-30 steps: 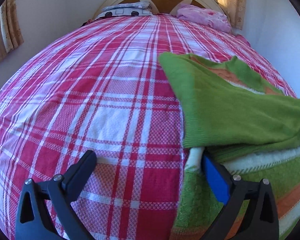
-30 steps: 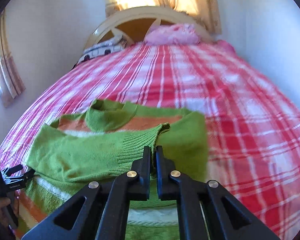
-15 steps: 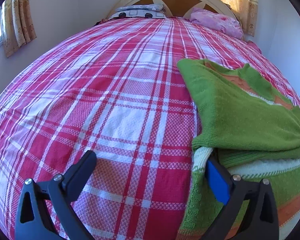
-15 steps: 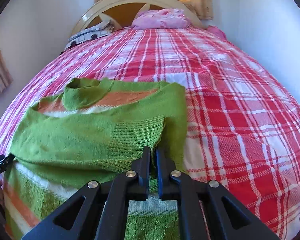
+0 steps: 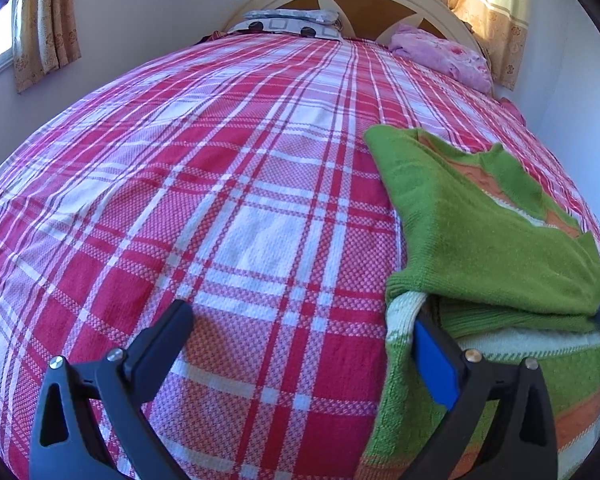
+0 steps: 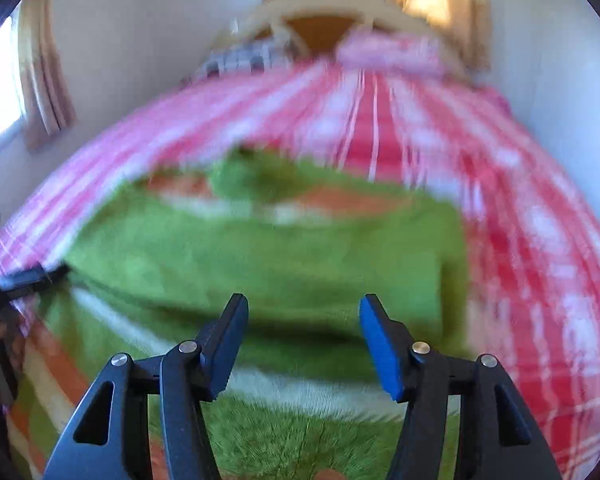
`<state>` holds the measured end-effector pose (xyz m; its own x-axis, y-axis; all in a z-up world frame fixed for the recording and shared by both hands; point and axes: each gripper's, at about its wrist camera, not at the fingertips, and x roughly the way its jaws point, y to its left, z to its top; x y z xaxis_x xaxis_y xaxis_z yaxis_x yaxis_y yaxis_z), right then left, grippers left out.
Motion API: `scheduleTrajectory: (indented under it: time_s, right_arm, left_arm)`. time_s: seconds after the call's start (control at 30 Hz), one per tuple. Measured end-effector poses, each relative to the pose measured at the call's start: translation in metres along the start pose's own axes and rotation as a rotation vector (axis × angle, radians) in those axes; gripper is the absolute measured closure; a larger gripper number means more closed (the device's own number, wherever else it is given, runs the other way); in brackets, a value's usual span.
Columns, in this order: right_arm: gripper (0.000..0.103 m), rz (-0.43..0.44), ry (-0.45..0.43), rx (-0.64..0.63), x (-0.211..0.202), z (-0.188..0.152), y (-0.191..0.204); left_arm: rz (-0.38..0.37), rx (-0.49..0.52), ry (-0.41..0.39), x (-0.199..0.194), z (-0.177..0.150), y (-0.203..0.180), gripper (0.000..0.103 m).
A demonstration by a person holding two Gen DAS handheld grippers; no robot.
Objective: Fold small clothes
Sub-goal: 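Press the folded sleeve flat with the right tool, then move both tools back over the striped hem band of the sweater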
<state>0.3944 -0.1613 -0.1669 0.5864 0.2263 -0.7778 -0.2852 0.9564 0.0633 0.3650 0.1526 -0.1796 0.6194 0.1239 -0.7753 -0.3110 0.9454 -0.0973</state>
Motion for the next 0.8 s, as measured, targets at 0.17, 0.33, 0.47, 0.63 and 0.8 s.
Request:
scheduleTrajectory:
  time_s: [0.17, 0.33, 0.47, 0.63, 0.8]
  right_arm:
    - [0.044, -0.025, -0.013, -0.053, -0.021, -0.008, 0.013]
    - [0.044, 0.032, -0.147, -0.054, -0.036, 0.014, 0.033]
    - [0.044, 0.046, 0.017, -0.047, 0.006, 0.013, 0.044]
    - [0.044, 0.046, -0.012, -0.047, -0.004, -0.006, 0.044]
    - [0.044, 0.03, -0.02, -0.065, -0.014, -0.019, 0.043]
  left_arm:
    - [-0.004, 0.001, 0.0, -0.001, -0.001, 0.001, 0.0]
    - [0.001, 0.008, 0.0, -0.002, -0.002, 0.001, 0.0]
    - [-0.005, 0.023, 0.0, -0.003, -0.002, 0.0, 0.0]
    - [0.003, 0.063, 0.007, -0.009, -0.008, -0.007, 0.0]
    - [0.026, 0.073, -0.054, -0.027, -0.012, -0.009, 0.0]
